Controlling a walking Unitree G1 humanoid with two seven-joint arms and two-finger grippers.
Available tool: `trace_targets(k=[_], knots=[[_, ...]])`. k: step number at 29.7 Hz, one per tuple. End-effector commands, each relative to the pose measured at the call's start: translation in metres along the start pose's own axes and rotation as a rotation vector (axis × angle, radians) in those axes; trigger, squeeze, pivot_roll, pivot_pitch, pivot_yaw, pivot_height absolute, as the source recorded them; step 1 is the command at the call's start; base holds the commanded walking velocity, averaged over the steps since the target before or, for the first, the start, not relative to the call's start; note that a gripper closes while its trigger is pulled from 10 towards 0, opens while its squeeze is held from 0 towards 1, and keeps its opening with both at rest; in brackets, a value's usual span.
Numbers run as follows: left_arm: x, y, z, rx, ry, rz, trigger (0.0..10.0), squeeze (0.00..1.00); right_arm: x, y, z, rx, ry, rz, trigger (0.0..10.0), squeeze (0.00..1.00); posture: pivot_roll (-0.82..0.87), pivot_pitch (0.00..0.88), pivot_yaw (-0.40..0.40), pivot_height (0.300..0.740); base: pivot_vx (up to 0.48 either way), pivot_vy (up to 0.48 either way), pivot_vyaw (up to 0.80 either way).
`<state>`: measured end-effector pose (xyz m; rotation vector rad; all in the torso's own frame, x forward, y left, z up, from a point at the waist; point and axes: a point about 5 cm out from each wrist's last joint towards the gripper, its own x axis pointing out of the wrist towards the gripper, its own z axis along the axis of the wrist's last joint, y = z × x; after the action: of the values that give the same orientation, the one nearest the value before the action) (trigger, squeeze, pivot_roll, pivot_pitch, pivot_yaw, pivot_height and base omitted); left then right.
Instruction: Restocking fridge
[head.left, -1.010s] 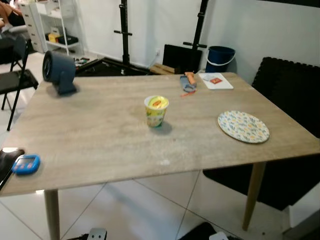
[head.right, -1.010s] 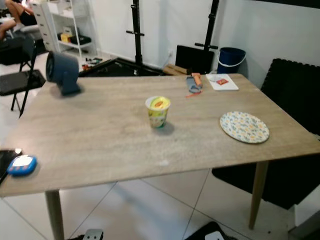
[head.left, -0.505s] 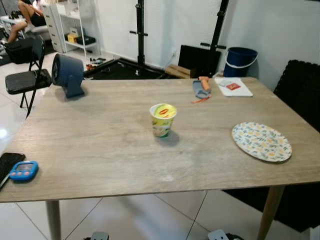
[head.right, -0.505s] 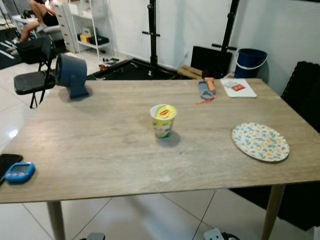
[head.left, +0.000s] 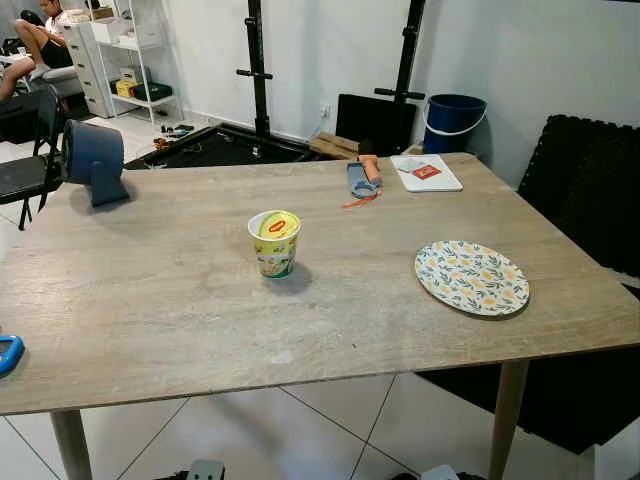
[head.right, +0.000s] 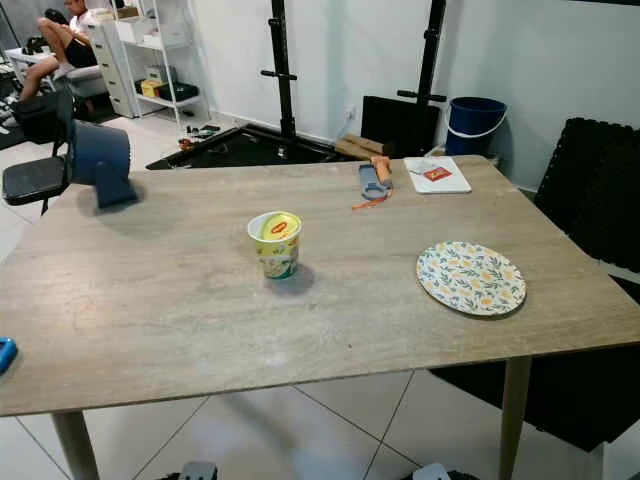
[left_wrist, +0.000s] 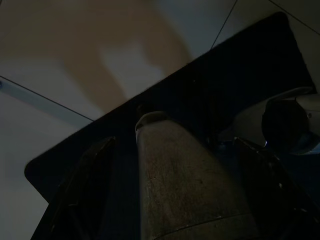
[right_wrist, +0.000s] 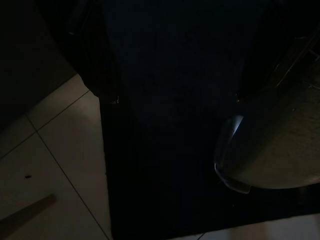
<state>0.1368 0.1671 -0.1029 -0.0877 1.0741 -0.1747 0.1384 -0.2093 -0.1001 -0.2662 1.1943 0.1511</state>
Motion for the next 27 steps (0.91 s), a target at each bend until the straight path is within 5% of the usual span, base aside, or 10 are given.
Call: trace_targets(k=[1,11,27], knots=[[-0.0019,0.0019,-0.0093,-0.007,0.034,0.006,10.0,0.00,0.0003,0.0029,-0.0001,-0.004,-0.002,0.009,10.0,0.00,-0.02,0.011,0.000,0.740,0.000,0.000,0.00],[-0.0024,0.0040,-0.0082,-0.004,0.029,0.002,10.0,0.00,0.0003,0.0034,0.0002,-0.008,-0.004,0.013,10.0,0.00,-0.02,0.010,0.001,0.740,0.000,-0.351,0.00],[-0.0019,0.0049,-0.0046,-0.018,0.013,0.013,10.0,0.00,0.0002,0.0012,0.0018,-0.010,-0.011,0.007,10.0,0.00,-0.02,0.004,0.003,0.740,0.000,0.000,0.00]])
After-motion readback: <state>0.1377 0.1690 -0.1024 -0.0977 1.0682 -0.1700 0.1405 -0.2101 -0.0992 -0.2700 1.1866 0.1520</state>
